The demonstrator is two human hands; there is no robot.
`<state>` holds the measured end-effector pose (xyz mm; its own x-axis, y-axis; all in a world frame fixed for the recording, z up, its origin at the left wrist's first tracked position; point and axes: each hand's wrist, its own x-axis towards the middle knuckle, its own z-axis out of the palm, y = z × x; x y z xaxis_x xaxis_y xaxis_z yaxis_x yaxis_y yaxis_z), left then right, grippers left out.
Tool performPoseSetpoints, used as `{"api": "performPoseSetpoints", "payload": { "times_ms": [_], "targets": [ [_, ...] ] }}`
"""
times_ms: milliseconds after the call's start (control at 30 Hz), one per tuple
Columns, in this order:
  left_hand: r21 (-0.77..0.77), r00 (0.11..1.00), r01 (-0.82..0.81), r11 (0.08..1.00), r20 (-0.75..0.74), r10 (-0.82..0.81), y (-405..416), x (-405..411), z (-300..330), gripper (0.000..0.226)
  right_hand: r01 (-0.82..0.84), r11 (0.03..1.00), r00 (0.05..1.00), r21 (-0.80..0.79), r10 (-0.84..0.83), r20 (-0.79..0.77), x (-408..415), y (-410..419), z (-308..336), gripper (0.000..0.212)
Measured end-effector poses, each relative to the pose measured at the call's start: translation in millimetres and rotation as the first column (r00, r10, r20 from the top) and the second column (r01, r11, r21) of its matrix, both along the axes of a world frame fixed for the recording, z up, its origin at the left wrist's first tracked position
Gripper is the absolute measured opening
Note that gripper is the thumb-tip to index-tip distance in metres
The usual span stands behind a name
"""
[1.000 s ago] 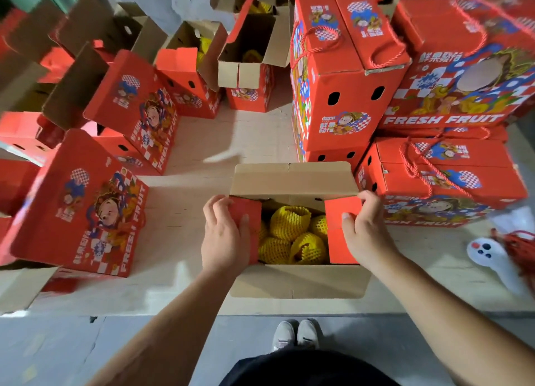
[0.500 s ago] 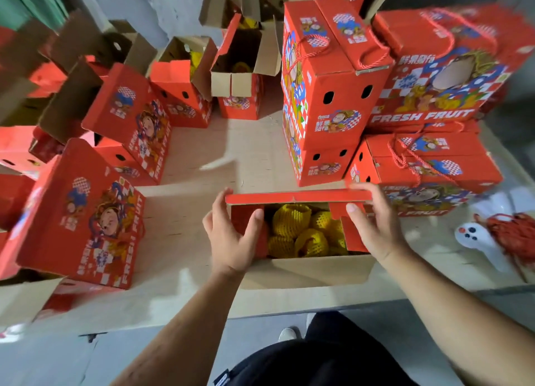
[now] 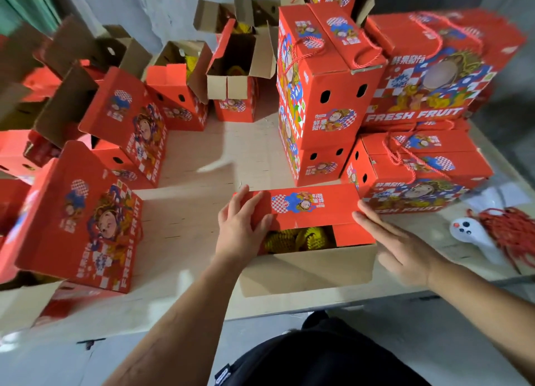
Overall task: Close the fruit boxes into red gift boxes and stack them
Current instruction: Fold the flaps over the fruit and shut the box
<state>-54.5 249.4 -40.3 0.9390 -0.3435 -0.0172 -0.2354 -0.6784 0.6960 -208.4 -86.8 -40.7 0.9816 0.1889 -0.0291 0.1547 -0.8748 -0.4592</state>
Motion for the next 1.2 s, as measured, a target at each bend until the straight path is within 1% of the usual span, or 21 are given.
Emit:
{"api": "performPoseSetpoints", "payload": {
  "times_ms": [100, 167, 233, 267, 300, 333, 367, 433, 500, 533, 567, 600, 633, 667, 700, 767, 833, 933, 1033, 1133, 1200],
  "targets": [
    [0.04, 0.991, 0.104, 0.994, -0.093, -0.1, 5, 12, 9, 0.057, -0.04, 0.971, 0.998, -0.237, 0.029, -0.048, 2, -1, -5, 0.127],
    [0.053, 0.979, 0.149, 0.987, -0.147, -0.14, 8, 15, 16, 0.062, 0.014, 0.98, 1.0, -0.198, -0.019, -0.023, 4, 2, -7, 0.13],
    [0.042, 0.962, 0.187, 0.981, -0.211, -0.174, 13, 15, 20, 0.067, 0.081, 0.992, 0.997, 0.094, -0.08, -0.022, 3, 12, -7, 0.1],
    [0.018, 0.945, 0.206, 0.978, -0.262, -0.194, 17, 17, 21, 0.068, 0.124, 0.958, 0.992, 0.26, -0.121, -0.025, 2, 20, -6, 0.078],
    [-0.041, 0.921, 0.217, 0.975, -0.322, -0.218, 21, 18, 24, 0.067, 0.198, 0.9, 0.979, 0.389, -0.204, -0.028, 2, 29, -4, 0.066],
    [-0.163, 0.89, 0.195, 0.967, -0.384, -0.244, 24, 19, 26, 0.065, 0.282, 0.828, 0.954, 0.485, -0.297, -0.047, 3, 38, -3, 0.066],
    [-0.333, 0.854, 0.117, 0.935, -0.447, -0.266, 25, 18, 29, 0.059, 0.372, 0.745, 0.918, 0.553, -0.384, -0.1, 5, 46, -1, 0.068],
    [-0.594, 0.778, -0.14, 0.792, -0.561, -0.283, 24, 16, 33, 0.053, 0.493, 0.634, 0.847, 0.596, -0.505, -0.163, 14, 61, 6, 0.068],
    [-0.649, 0.718, -0.32, 0.69, -0.641, -0.27, 20, 13, 33, 0.071, 0.542, 0.643, 0.793, 0.541, -0.604, -0.077, 20, 71, 7, 0.08],
    [-0.634, 0.74, -0.343, 0.693, -0.637, -0.216, 18, 10, 32, 0.071, 0.548, 0.698, 0.771, 0.46, -0.635, 0.045, 23, 76, 7, 0.08],
    [-0.59, 0.813, -0.294, 0.752, -0.568, -0.127, 16, 7, 29, 0.065, 0.529, 0.784, 0.778, 0.325, -0.601, 0.183, 24, 79, 7, 0.077],
    [-0.465, 0.917, -0.194, 0.864, -0.399, -0.009, 14, 3, 24, 0.055, 0.476, 0.864, 0.82, 0.164, -0.503, 0.274, 24, 81, 5, 0.075],
    [-0.255, 0.985, -0.12, 0.959, -0.153, 0.083, 13, 1, 17, 0.045, 0.4, 0.916, 0.879, 0.017, -0.389, 0.275, 22, 83, 5, 0.08],
    [-0.067, 0.987, -0.09, 0.994, 0.128, 0.098, 11, -3, 12, 0.039, 0.336, 0.938, 0.925, -0.088, -0.311, 0.217, 20, 84, 6, 0.09],
    [0.041, 0.937, -0.058, 0.997, 0.348, 0.04, 8, -8, 10, 0.037, 0.302, 0.941, 0.947, -0.155, -0.278, 0.159, 17, 84, 7, 0.099],
    [0.165, 0.834, 0.086, 0.982, 0.527, -0.162, 0, -21, 8, 0.055, 0.283, 0.929, 0.95, -0.238, -0.238, 0.201, 20, 83, 8, 0.104],
    [0.373, 0.805, 0.173, 0.912, 0.48, -0.349, -5, -34, 8, 0.086, 0.288, 0.907, 0.941, -0.307, -0.209, 0.266, 29, 85, 12, 0.105],
    [0.538, 0.801, 0.104, 0.837, 0.454, -0.391, -8, -38, 10, 0.097, 0.297, 0.866, 0.938, -0.403, -0.186, 0.294, 37, 87, 17, 0.11],
    [0.57, 0.811, 0.056, 0.82, 0.453, -0.37, -13, -36, 12, 0.094, 0.267, 0.839, 0.957, -0.474, -0.172, 0.234, 34, 85, 16, 0.115],
    [0.548, 0.841, 0.052, 0.835, 0.426, -0.332, -17, -37, 7, 0.102, 0.244, 0.874, 0.969, -0.42, -0.237, 0.069, 37, 88, 13, 0.13],
    [0.534, 0.866, 0.11, 0.838, 0.363, -0.345, -16, -34, 3, 0.113, 0.196, 0.905, 0.974, -0.378, -0.224, -0.032, 42, 88, 14, 0.131]
  ]
}}
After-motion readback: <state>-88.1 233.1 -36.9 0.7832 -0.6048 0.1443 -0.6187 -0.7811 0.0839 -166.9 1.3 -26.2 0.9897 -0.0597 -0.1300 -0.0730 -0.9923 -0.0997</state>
